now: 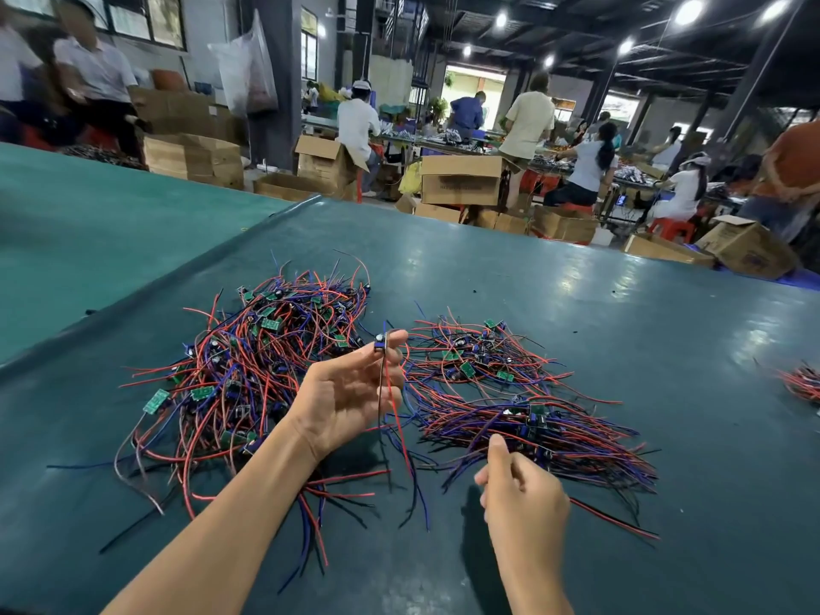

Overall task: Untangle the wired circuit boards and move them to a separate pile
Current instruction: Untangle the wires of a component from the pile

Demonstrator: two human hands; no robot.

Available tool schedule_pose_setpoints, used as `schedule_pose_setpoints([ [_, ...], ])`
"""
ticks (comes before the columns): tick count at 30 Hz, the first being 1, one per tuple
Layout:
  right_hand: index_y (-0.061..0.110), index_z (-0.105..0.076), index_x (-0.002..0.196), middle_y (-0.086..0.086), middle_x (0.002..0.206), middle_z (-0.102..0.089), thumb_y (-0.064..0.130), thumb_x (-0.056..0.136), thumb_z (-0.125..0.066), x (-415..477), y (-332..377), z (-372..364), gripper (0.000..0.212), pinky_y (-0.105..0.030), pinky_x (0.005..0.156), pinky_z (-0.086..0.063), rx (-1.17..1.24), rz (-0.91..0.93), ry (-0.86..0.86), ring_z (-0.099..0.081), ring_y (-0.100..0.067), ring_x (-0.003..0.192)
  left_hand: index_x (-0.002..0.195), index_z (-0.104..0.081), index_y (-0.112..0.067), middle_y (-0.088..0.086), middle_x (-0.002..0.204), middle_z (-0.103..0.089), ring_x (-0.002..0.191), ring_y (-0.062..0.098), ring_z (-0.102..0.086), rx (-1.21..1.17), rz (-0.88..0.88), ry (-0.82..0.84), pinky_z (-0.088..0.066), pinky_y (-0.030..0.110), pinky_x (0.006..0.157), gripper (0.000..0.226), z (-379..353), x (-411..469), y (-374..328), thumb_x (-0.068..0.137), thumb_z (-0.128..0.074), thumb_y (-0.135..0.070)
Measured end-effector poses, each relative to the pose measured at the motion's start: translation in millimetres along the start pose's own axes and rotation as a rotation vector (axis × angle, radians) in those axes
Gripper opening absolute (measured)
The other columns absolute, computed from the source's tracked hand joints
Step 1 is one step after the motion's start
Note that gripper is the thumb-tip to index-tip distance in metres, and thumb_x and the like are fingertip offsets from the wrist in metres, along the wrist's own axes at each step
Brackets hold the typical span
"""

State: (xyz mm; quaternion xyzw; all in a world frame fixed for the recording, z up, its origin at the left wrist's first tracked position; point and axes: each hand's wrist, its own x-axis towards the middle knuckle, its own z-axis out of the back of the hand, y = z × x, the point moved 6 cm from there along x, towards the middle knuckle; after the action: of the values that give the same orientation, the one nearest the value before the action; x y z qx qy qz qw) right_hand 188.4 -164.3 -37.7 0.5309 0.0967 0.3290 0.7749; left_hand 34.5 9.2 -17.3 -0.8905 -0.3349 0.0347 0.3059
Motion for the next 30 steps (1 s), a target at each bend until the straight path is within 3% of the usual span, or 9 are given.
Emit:
schedule_pose_setpoints([
  [3, 0.009, -0.059, 0.052, 0.000, 0.052, -0.064, 0.040, 0.097, -0.055, -7.9, 7.6, -2.2, 0.055, -0.035, 0.060, -0.047, -0.115, 0.138, -0.018, -0.060, -0.020, 0.054, 0.120, -0.067, -0.004, -0.001, 0.095, -0.054, 0.081, 0.009, -0.039, -0.173, 0.058, 0.144, -0.041, 0.022, 0.068, 0.037, -13.5, -6.2, 3.1, 0.084, -0.066, -0.013],
  [6, 0.002, -0.055, 0.056, -0.011, 0.054, -0.062, 0.041, 0.096, -0.055, -10.7, 8.7, -7.3, 0.056, -0.042, 0.062, -0.048, -0.196, 0.184, 0.013, -0.059, -0.032, 0.059, 0.119, -0.064, -0.005, 0.000, 0.098, -0.056, 0.083, 0.010, -0.045, -0.252, 0.083, 0.228, -0.033, 0.021, 0.071, 0.033, -23.0, -11.3, 2.7, 0.089, -0.055, -0.013],
  [14, 0.007, -0.044, 0.052, -0.008, 0.051, -0.061, 0.039, 0.097, -0.057, -13.4, 10.5, -12.2, 0.056, -0.042, 0.049, -0.047, -0.271, 0.246, 0.049, -0.055, -0.030, 0.049, 0.114, -0.066, -0.005, 0.000, 0.090, -0.055, 0.078, 0.011, -0.047, -0.311, 0.111, 0.229, -0.034, 0.022, 0.067, 0.029, -25.5, -12.1, 5.2, 0.087, -0.058, -0.013],
  [19, 0.021, -0.025, 0.046, 0.001, 0.034, -0.031, 0.034, 0.094, -0.065, -17.3, 19.9, -10.6, 0.064, -0.029, 0.039, -0.021, -0.316, 0.261, 0.036, -0.025, -0.016, 0.035, 0.099, -0.070, -0.009, -0.001, 0.085, -0.051, 0.074, 0.012, -0.046, -0.129, 0.105, 0.109, -0.043, 0.026, 0.063, 0.022, -23.9, -6.1, 9.4, 0.080, -0.075, -0.019],
  [23, 0.019, -0.026, 0.047, 0.004, 0.036, -0.031, 0.038, 0.095, -0.063, -17.2, 17.8, -13.7, 0.064, -0.030, 0.041, -0.025, -0.377, 0.222, 0.049, -0.029, -0.012, 0.039, 0.096, -0.070, -0.010, 0.008, 0.096, -0.068, 0.082, 0.022, -0.068, 0.060, 0.154, 0.000, -0.055, 0.036, 0.067, 0.037, -23.0, 3.8, 11.3, 0.067, -0.089, -0.023],
  [25, 0.020, -0.024, 0.047, 0.003, 0.039, -0.031, 0.038, 0.094, -0.064, -16.5, 18.7, -14.0, 0.064, -0.033, 0.045, -0.026, -0.398, 0.227, 0.028, -0.030, -0.021, 0.042, 0.098, -0.072, -0.009, 0.009, 0.094, -0.070, 0.078, 0.022, -0.070, 0.139, 0.167, -0.011, -0.056, 0.035, 0.064, 0.041, -27.0, 9.7, 9.0, 0.065, -0.090, -0.024],
  [28, 0.019, -0.027, 0.049, -0.001, 0.042, -0.037, 0.040, 0.094, -0.063, -16.9, 16.8, -14.2, 0.062, -0.032, 0.050, -0.029, -0.431, 0.229, 0.013, -0.036, -0.031, 0.050, 0.107, -0.075, -0.011, 0.006, 0.092, -0.068, 0.069, 0.013, -0.062, 0.337, 0.224, -0.004, -0.049, 0.025, 0.054, 0.028, -38.5, 21.0, 8.2, 0.081, -0.075, -0.022],
  [30, 0.015, -0.041, 0.056, -0.003, 0.052, -0.056, 0.045, 0.097, -0.055, -16.5, 15.7, -15.5, 0.053, -0.033, 0.053, -0.032, -0.457, 0.235, 0.036, -0.054, -0.035, 0.058, 0.112, -0.074, -0.012, 0.004, 0.093, -0.069, 0.064, 0.008, -0.056, 0.558, 0.264, -0.024, -0.040, 0.019, 0.049, 0.026, -45.0, 30.5, 7.7, 0.091, -0.063, -0.021],
])
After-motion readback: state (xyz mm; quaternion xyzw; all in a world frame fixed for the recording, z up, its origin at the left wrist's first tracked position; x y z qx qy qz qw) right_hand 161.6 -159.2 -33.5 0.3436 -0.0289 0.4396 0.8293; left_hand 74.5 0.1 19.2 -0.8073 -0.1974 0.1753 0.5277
